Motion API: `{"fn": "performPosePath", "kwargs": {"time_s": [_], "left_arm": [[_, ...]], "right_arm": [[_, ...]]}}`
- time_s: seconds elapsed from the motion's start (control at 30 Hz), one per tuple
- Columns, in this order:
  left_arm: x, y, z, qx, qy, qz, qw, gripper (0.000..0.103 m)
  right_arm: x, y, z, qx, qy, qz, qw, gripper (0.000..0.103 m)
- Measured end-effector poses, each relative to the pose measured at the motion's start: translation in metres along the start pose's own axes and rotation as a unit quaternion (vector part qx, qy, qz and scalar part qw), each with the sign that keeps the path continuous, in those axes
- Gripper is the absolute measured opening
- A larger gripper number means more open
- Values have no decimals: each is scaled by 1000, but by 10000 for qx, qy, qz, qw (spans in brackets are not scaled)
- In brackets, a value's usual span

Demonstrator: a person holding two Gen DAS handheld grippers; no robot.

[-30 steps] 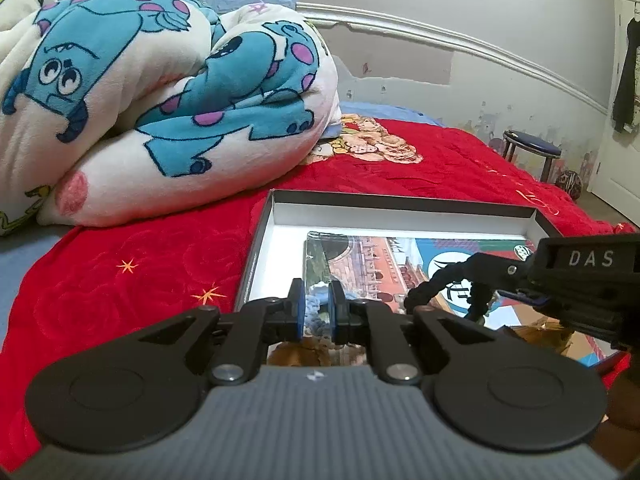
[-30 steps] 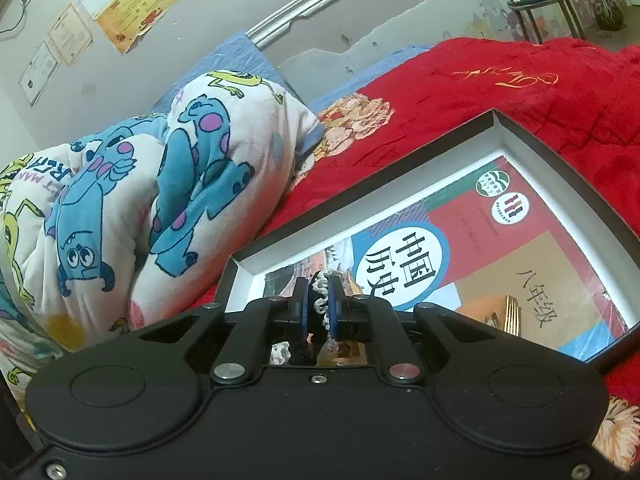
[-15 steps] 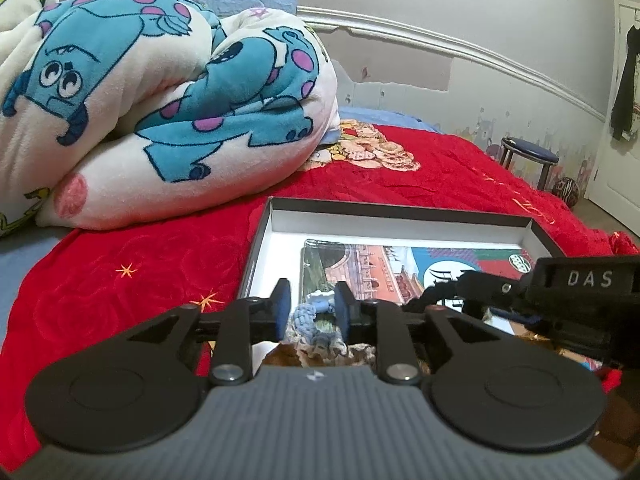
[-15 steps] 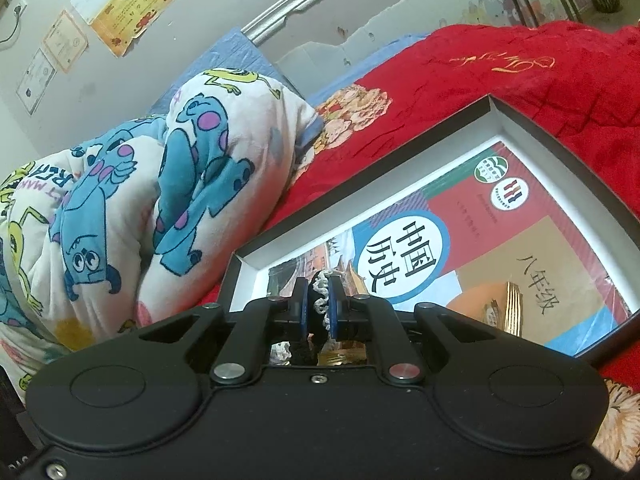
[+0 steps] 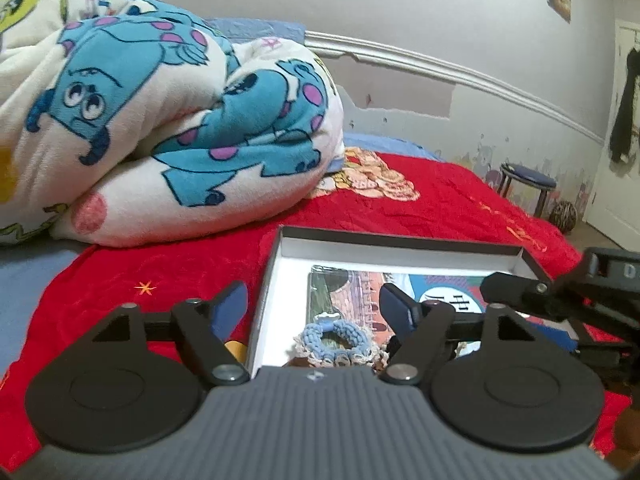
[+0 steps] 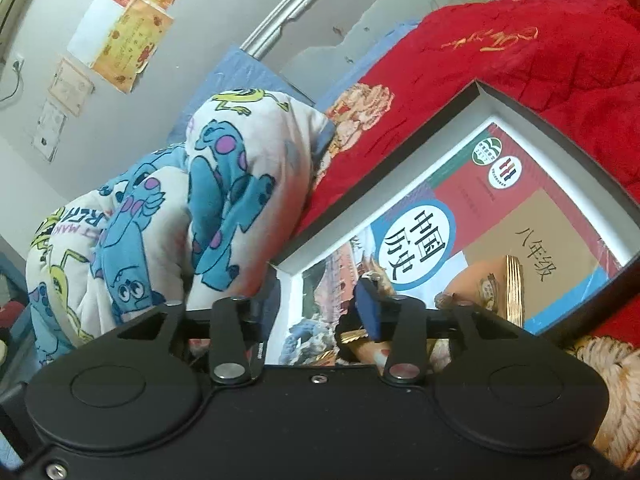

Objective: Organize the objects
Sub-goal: 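Open left tool to drop the blue ring while right tool releases the black hair tie, then move both open tools back from the box to the pile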

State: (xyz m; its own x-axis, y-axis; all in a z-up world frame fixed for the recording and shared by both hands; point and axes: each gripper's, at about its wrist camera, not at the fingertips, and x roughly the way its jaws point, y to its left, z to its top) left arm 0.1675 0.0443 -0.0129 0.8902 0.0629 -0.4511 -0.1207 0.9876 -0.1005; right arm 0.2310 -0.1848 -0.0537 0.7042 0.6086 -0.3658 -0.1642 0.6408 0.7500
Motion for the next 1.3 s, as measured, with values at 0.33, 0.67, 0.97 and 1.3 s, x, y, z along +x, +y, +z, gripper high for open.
{"fn": "performPosePath", "kwargs": {"time_s": [0.33,0.67,0.97,1.3], "left_arm": [[-53,-5,5,-133,-203,-415,9988,86],[-85,-20,-2,94,-142,-816,9965,87],[-107,-30,-15,277,-57,-971,9949,88],[-119,-36,-27,173,229,-1015,9944,88]], "right_arm": [[-63,43,-9,-794,-172,127,9966,60],[-120,41,-17,-796,-605,-285,9946,63],[-160,35,-26,-809,-802,-516,9922,64],[-183,23,-42,-828,-709,-979,9892,64]]}}
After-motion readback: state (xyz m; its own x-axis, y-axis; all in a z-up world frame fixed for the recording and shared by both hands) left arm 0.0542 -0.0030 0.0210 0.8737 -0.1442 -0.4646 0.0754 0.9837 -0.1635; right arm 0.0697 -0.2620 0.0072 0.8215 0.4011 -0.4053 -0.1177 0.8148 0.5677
